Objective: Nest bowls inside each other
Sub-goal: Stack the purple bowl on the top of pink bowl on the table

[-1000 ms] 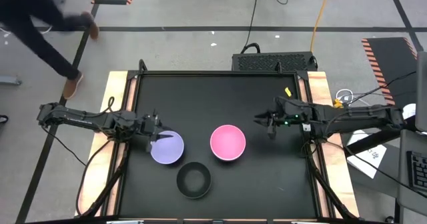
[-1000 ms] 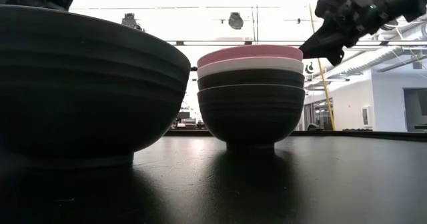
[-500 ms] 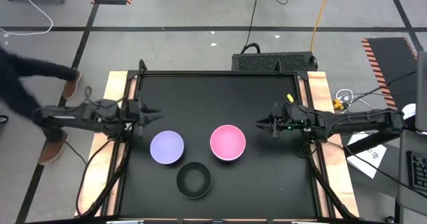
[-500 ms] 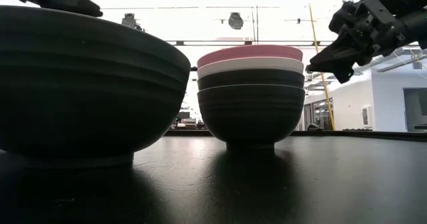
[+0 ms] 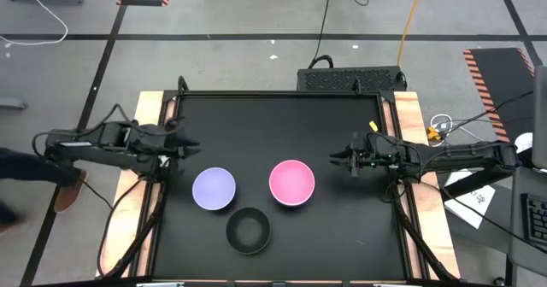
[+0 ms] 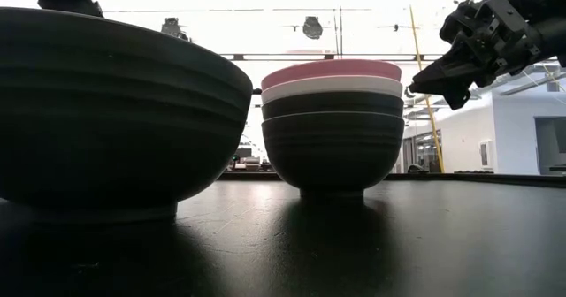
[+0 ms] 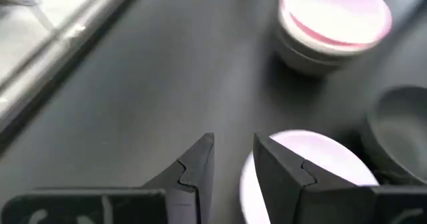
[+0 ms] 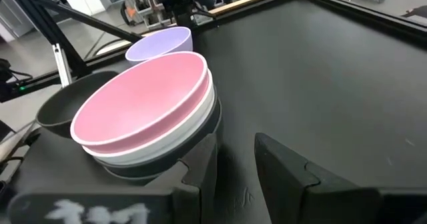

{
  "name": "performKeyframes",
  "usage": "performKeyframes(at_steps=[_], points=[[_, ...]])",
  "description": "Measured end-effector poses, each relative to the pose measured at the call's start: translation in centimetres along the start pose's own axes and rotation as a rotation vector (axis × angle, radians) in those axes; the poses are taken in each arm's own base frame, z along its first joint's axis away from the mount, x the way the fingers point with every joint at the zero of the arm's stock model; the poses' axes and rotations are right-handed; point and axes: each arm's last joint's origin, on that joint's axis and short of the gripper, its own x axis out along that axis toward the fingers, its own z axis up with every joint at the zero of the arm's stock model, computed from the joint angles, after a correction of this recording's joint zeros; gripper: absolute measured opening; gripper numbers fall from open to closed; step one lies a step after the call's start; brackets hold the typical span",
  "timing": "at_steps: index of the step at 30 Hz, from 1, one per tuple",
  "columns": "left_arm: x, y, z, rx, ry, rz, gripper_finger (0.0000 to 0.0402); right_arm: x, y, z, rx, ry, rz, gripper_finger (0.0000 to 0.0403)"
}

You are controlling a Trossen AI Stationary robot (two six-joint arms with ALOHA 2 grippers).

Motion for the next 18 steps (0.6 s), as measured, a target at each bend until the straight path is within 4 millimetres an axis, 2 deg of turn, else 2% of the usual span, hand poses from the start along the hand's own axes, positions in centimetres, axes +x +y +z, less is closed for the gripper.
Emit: performKeyframes(at_steps=[4, 7, 13, 18], points=[[0.3, -0.8, 0.7, 0.019, -0.022, -0.143, 0.0106, 0.0, 0.0, 0.0, -0.001, 0.004, 0.003, 0.0096], [0.9, -0.9, 0.9, 0.007, -0.002, -0.135, 0.0106, 0.0, 0.1, 0.0, -0.006, 0.009, 0.023, 0.0096], [3.4, 0.3, -0.3, -0.087, 0.312, 0.042, 0.0106, 0.0, 0.1, 0.0, -0.008, 0.008, 0.024, 0.0096], [5.1, 0.8, -0.3, -0.126, 0.431, 0.028, 0.0107, 0.0, 0.1, 0.0, -0.006, 0.009, 0.024, 0.0096]])
